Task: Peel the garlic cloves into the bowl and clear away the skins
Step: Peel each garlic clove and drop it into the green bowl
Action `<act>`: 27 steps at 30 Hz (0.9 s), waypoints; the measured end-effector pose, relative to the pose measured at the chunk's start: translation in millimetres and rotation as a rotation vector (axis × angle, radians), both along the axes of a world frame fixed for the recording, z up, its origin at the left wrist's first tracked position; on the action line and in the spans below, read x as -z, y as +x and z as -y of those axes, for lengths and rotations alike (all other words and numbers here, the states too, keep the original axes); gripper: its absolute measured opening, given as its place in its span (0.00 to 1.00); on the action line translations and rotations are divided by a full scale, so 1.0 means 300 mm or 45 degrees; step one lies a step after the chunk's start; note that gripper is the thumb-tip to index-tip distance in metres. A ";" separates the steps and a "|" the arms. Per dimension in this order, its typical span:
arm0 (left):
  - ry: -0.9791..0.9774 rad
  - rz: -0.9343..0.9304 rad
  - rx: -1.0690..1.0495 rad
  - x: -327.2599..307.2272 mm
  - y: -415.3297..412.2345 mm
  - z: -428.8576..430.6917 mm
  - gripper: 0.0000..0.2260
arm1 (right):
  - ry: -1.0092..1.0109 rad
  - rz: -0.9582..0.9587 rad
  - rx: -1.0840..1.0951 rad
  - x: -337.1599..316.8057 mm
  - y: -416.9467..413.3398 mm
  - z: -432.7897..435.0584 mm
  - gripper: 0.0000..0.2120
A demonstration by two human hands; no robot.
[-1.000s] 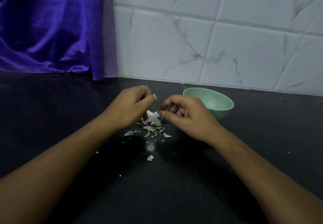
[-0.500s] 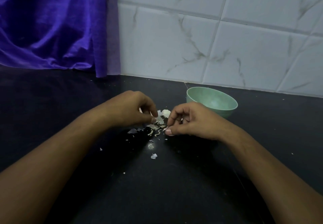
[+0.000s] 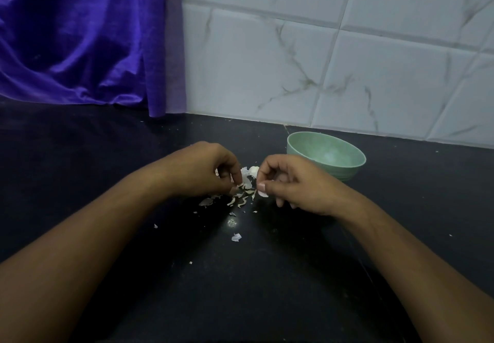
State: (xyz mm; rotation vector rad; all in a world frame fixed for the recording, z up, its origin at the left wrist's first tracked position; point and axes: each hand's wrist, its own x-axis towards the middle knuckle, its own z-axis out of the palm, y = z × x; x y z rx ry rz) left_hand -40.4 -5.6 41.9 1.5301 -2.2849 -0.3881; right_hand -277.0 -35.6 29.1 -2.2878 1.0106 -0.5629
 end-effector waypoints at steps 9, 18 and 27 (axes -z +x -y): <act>-0.223 -0.062 -0.159 0.010 0.000 0.023 0.02 | -0.126 0.113 0.029 0.052 0.035 0.012 0.09; -0.079 0.172 -0.236 0.030 -0.006 0.025 0.09 | -0.357 -0.122 0.049 0.059 0.065 0.000 0.02; -0.068 0.087 -0.151 0.040 0.007 0.041 0.02 | -0.118 0.306 0.161 -0.003 0.018 -0.004 0.04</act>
